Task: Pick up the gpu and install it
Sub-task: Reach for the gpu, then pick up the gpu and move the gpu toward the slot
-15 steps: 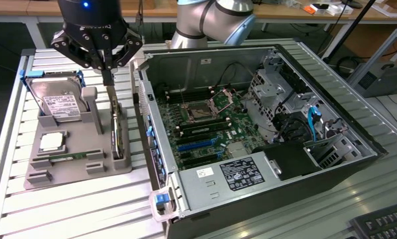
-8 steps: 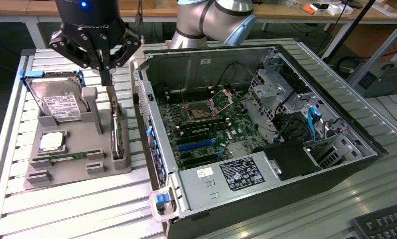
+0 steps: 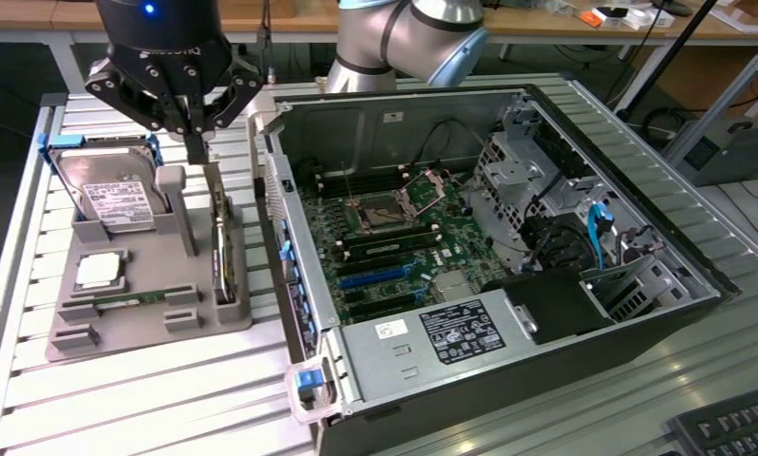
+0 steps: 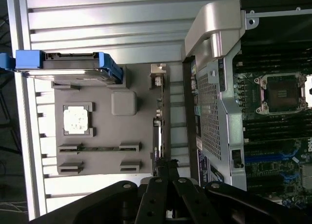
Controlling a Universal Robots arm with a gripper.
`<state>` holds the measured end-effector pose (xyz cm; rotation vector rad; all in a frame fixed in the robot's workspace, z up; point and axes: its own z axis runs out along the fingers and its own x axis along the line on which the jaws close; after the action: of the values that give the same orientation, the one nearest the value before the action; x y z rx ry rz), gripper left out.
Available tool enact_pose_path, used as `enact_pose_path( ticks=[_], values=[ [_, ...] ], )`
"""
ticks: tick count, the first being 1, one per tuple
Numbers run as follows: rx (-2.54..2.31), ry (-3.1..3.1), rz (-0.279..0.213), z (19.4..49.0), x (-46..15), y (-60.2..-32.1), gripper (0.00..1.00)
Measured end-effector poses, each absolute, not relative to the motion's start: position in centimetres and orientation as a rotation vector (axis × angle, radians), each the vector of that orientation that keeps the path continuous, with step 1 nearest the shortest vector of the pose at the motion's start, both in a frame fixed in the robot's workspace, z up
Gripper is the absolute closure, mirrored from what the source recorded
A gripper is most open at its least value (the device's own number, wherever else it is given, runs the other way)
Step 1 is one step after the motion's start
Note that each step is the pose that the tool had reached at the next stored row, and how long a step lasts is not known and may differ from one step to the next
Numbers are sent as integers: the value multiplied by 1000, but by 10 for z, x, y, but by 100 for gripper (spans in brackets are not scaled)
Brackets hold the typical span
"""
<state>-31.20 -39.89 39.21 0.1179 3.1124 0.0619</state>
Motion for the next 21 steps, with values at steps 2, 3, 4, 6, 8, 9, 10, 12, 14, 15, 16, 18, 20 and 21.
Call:
enact_pose_path(
  ticks=[2,3,4,6,8,9,10,12,14,15,16,18,20,21],
  values=[
    [118,3112,62,392,-314,-399,89],
    [118,3112,62,392,-315,-399,89],
    [118,3112,62,392,-315,-399,89],
    [118,3112,62,392,-315,-399,89],
    [118,3112,62,392,-315,-399,89],
    [118,3112,62,392,-315,-399,89],
    [118,3112,62,392,-315,-399,89],
    [118,3112,62,392,-315,-399,89],
    [118,3112,62,392,-315,-399,89],
    [118,3112,62,392,-315,-399,89],
    [118,3112,62,392,-315,-399,89],
    [118,3112,62,392,-315,-399,89],
    [118,3112,62,392,-315,-399,89],
    [118,3112,62,392,-315,-399,83]
  ],
)
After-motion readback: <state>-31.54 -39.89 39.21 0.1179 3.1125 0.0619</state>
